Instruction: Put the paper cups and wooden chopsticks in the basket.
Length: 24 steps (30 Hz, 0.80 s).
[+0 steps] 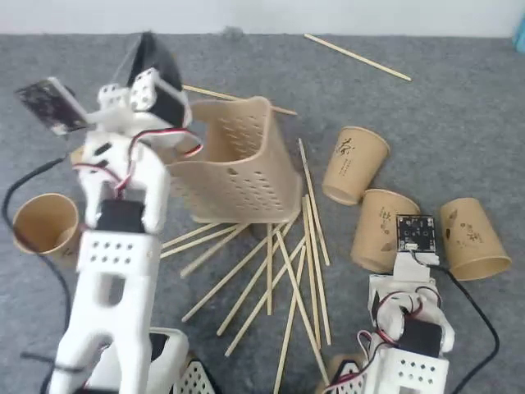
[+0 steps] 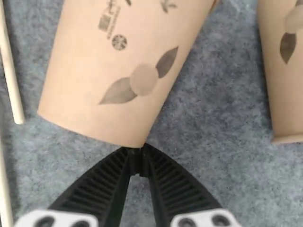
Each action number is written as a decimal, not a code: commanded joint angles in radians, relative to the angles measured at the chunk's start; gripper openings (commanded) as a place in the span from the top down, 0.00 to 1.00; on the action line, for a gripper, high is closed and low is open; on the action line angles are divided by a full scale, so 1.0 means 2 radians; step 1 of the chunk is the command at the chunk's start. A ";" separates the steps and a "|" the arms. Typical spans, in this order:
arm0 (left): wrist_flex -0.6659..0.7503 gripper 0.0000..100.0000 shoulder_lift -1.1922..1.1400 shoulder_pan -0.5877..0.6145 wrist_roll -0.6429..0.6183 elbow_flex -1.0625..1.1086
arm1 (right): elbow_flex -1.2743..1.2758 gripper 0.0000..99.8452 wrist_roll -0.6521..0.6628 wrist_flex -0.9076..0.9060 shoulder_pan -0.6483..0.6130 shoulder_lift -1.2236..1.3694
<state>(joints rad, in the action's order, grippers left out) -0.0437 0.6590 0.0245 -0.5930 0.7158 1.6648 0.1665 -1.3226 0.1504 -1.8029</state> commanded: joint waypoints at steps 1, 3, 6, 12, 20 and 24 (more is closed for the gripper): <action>0.130 0.99 -0.067 -0.002 -0.005 -0.020 | 0.009 0.99 0.006 0.007 0.006 -0.007; 0.128 0.99 -0.097 -0.001 -0.005 -0.031 | 0.009 0.99 0.006 0.007 0.006 -0.007; 0.129 0.99 -0.114 0.000 -0.005 -0.030 | 0.009 0.99 0.006 0.007 0.006 -0.007; 0.007 0.98 -0.051 -0.002 -0.005 -0.028 | 0.009 0.99 0.006 0.007 0.006 -0.007; -0.376 0.80 0.086 0.030 0.179 -0.153 | 0.009 0.99 0.006 0.007 0.007 -0.007; -0.493 0.73 0.065 0.032 0.180 -0.204 | 0.009 0.99 0.006 0.007 0.007 -0.007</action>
<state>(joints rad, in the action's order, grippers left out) -0.7818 0.7879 0.0798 -0.2631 0.4212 1.6648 0.1665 -1.3226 0.1504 -1.8029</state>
